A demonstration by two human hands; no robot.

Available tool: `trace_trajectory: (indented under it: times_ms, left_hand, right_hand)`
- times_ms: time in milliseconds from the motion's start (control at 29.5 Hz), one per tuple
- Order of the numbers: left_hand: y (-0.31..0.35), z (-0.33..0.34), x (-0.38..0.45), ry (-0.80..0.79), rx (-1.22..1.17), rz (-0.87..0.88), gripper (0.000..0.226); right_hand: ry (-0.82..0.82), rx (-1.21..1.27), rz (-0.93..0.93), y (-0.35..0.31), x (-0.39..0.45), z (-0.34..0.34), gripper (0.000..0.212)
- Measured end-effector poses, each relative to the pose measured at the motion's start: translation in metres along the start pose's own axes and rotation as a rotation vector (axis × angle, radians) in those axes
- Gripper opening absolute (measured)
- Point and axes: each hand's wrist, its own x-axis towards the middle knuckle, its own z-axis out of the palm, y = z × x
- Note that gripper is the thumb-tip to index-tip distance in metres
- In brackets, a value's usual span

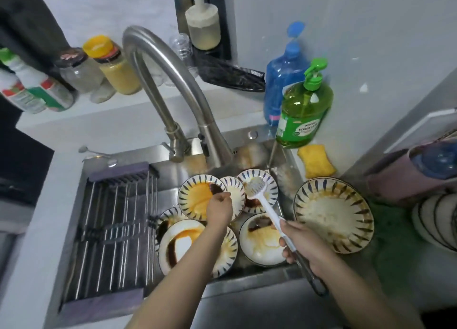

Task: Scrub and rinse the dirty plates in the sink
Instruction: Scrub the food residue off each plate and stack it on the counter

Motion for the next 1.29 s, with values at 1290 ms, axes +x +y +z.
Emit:
trace_trajectory:
  times_ms: [1290]
  left_hand:
    - [-0.109, -0.106, 0.145, -0.383, 1.006, 0.190, 0.033]
  right_hand:
    - [0.037, -0.182, 0.158, 0.037, 0.060, 0.113, 0.027]
